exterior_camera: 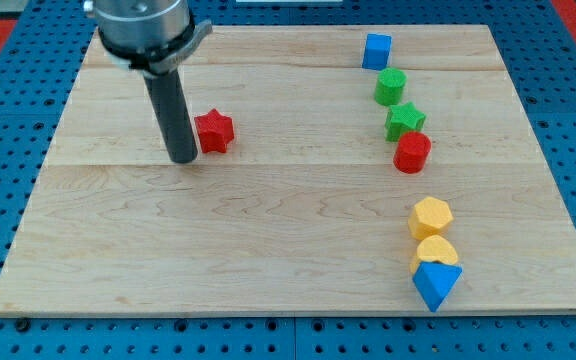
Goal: Slide the red star towards the top left side of the board
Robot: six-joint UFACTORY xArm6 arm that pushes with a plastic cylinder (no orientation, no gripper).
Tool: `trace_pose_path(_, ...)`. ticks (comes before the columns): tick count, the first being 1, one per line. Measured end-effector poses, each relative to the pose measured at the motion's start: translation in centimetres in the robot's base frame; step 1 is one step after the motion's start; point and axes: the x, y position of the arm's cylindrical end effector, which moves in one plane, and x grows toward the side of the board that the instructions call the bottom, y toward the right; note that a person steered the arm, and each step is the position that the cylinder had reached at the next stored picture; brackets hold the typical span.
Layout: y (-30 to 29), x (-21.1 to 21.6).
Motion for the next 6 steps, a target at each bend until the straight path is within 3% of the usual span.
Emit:
trace_pose_path(1,4.3,-1.7)
trace_pose_path(3,3.2,-8.7)
trace_pose_path(6,-4.0,-18.9)
